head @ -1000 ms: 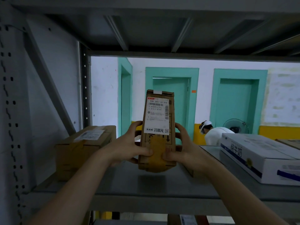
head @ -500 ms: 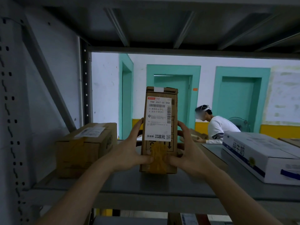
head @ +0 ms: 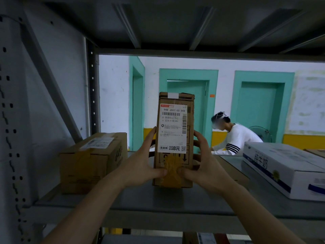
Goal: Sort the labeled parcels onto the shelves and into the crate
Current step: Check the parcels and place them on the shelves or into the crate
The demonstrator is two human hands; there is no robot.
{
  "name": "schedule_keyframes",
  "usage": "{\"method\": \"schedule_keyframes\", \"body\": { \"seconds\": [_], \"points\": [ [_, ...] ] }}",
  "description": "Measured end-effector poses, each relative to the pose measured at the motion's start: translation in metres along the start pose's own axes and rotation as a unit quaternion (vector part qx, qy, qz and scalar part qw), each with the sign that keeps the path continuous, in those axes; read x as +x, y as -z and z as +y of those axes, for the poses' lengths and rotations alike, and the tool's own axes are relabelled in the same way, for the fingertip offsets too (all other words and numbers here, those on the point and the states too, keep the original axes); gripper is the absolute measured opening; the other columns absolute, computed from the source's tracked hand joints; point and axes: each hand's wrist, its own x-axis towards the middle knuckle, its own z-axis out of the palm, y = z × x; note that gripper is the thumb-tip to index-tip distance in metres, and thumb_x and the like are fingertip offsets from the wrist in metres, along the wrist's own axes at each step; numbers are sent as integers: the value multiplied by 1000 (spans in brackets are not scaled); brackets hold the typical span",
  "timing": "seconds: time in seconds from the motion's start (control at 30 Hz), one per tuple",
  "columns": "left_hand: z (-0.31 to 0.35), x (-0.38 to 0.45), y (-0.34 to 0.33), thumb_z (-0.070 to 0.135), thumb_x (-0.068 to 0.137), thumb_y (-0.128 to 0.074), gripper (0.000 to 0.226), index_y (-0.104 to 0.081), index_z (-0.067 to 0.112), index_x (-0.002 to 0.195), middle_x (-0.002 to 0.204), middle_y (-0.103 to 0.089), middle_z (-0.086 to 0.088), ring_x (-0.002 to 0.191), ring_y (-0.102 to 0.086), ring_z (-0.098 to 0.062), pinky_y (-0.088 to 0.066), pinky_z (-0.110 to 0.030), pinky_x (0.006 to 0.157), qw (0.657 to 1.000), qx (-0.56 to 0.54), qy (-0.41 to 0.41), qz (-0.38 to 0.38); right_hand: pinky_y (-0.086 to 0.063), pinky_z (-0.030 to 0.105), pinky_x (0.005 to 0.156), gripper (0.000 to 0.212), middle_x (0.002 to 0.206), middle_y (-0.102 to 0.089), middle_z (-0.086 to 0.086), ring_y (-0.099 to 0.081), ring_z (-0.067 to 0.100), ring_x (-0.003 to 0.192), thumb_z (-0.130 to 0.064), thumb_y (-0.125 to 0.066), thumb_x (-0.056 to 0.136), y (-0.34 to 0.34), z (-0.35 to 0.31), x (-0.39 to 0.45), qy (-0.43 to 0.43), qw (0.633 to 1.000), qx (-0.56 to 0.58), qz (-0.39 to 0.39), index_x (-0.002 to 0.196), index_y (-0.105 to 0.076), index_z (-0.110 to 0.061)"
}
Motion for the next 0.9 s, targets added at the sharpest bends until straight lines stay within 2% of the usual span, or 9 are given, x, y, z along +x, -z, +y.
{"method": "schedule_keyframes", "body": {
  "seconds": [0.2,0.27,0.4,0.6,0.77,0.9],
  "points": [
    [-1,2,1,28,80,-83,119,9,62,146,126,-23,52,134,-34,-1,-40,-32,108,1000,-3,-3,0,-56,18,75,106,110,-41,-58,-51,-10,115,-17,-84,78,-1,-2,2,-1,1000,5,1,142,-11,-61],
    [-2,2,2,27,81,-82,118,9,62,146,126,-23,53,134,-34,0,-40,-29,106,1000,-4,-5,0,-56,19,77,107,110,-42,-57,-52,-12,114,-16,-84,79,-1,-2,3,-3,1000,2,0,143,-11,-59],
    [-1,2,3,27,82,-82,118,10,60,147,128,-23,51,136,-33,-2,-39,-34,111,1000,-5,-3,-1,-55,20,77,108,108,-44,-57,-52,-20,110,-14,-83,79,0,-3,4,-5,1000,-13,1,146,-9,-54],
    [0,2,6,28,82,-81,117,10,62,147,126,-25,54,135,-34,1,-38,-27,107,1000,-5,-4,-2,-56,21,78,108,109,-44,-57,-54,-6,117,-17,-84,79,-2,-7,6,3,1000,-16,4,148,-8,-54],
    [2,2,10,29,83,-81,115,9,63,146,125,-28,54,132,-36,3,-38,-26,105,1000,-7,-3,3,-55,16,74,107,107,-45,-57,-55,-17,109,-14,-83,80,-1,-10,8,-2,1000,-16,9,144,-9,-56],
    [4,4,13,30,83,-80,111,5,65,145,126,-32,54,128,-41,4,-42,-28,106,1000,-9,-3,6,-52,19,79,107,106,-43,-59,-55,-17,107,-19,-83,81,1,-14,11,-10,1000,-18,10,147,-7,-56]
  ]
}}
